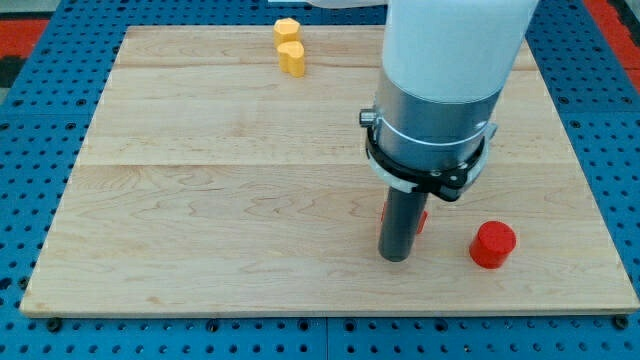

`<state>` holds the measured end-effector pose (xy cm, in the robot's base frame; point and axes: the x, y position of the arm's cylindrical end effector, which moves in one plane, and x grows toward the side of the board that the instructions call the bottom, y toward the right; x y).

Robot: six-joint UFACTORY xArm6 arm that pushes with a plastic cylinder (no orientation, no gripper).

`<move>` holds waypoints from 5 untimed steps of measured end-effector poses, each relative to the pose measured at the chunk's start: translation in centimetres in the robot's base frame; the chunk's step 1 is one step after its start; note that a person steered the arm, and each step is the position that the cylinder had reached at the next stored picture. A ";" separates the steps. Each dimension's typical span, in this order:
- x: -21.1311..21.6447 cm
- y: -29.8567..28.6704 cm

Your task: Push the red star down a bit

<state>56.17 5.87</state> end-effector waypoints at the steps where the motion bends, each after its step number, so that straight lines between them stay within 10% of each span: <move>1: -3.2 -1.7; 2: -8.3 -1.2; 5: -4.5 3.3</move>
<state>51.63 9.17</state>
